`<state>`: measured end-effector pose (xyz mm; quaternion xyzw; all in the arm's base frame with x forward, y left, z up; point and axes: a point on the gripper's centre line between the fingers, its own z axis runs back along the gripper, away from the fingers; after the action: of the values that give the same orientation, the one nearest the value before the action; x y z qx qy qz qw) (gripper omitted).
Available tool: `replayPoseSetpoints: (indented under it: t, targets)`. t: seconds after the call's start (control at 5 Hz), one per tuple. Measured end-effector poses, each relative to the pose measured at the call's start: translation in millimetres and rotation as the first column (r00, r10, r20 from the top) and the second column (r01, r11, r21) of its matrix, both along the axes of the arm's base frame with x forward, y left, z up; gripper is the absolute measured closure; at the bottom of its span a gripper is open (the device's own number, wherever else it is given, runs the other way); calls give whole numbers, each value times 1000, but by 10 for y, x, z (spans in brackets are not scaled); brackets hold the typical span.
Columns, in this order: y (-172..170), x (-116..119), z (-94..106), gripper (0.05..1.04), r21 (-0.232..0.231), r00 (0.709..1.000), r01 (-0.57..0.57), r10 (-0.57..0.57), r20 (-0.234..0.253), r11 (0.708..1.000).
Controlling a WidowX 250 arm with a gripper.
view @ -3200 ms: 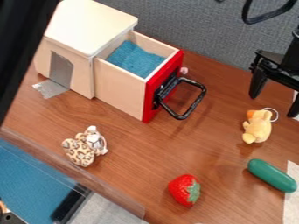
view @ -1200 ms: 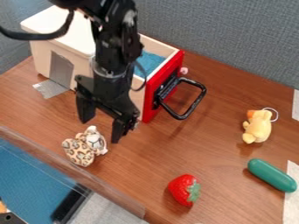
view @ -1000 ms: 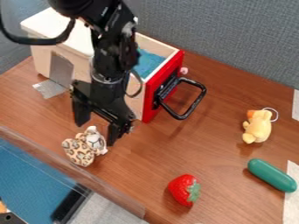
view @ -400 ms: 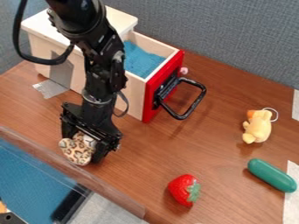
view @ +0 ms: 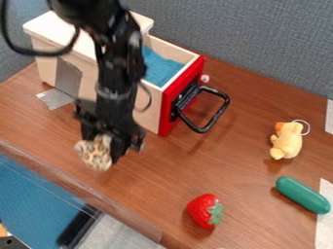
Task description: Puting the object into the drawer
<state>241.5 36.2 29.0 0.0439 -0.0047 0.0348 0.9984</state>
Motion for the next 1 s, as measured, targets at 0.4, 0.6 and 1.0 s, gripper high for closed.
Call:
replayPoseSetpoints:
  t: [0.4,0.6,1.0]
  targets:
    - [-87,512,633,516,-3,990,-118,118,81,993]
    - [-84,782,721,516,-7,986,-131,131,108,991]
    - [60,1158,809,517,10,978,-143,140,156,990]
